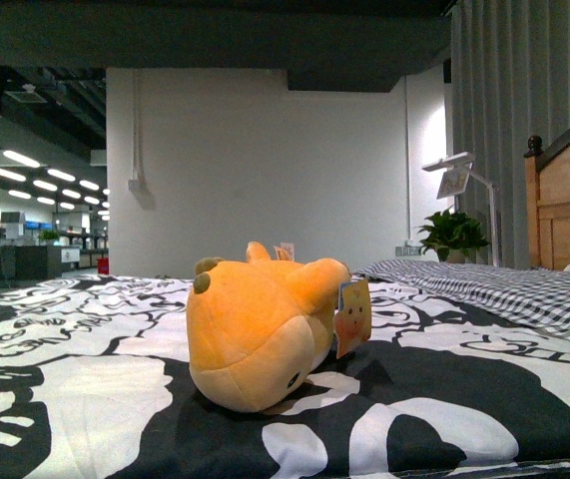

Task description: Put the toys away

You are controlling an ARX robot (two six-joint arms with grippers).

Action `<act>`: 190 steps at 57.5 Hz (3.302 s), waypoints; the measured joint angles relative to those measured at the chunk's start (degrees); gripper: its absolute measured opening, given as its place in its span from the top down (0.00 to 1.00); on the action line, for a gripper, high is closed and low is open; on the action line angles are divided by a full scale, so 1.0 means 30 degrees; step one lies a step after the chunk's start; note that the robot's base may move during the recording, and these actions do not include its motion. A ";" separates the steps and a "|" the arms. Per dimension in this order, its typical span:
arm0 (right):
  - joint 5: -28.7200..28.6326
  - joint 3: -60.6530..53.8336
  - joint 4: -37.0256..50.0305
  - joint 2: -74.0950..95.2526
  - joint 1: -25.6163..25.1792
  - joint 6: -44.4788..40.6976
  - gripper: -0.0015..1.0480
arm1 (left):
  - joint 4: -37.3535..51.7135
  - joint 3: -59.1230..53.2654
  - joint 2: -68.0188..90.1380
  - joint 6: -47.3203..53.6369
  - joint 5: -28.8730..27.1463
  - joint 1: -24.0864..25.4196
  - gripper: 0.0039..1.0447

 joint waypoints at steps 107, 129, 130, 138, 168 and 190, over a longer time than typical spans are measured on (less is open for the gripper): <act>0.6492 -0.0058 0.2973 0.0029 0.1727 0.0546 0.06 | 0.0000 0.0000 -0.0007 0.0000 0.0000 0.0000 0.06; 0.6448 -0.0029 0.6528 0.3548 0.2069 0.0889 0.06 | 0.0000 0.0000 -0.0007 0.0000 -0.0007 0.0000 0.06; 0.6302 -0.0029 0.6987 0.3985 0.2098 0.0889 0.06 | 0.0000 0.0000 -0.0007 0.0000 -0.0007 0.0000 0.06; 0.5734 0.0000 1.0397 0.7584 0.2062 0.0896 0.06 | 0.0000 0.0000 -0.0007 0.0000 -0.0007 0.0000 0.06; 0.4823 0.2761 1.9482 2.0269 0.0707 0.1304 0.06 | 0.0000 0.0000 -0.0007 0.0000 -0.0007 0.0000 0.06; 0.4401 0.6579 1.8986 2.2119 0.0619 0.1603 0.06 | 0.0000 0.0000 -0.0007 0.0000 -0.0007 0.0000 0.06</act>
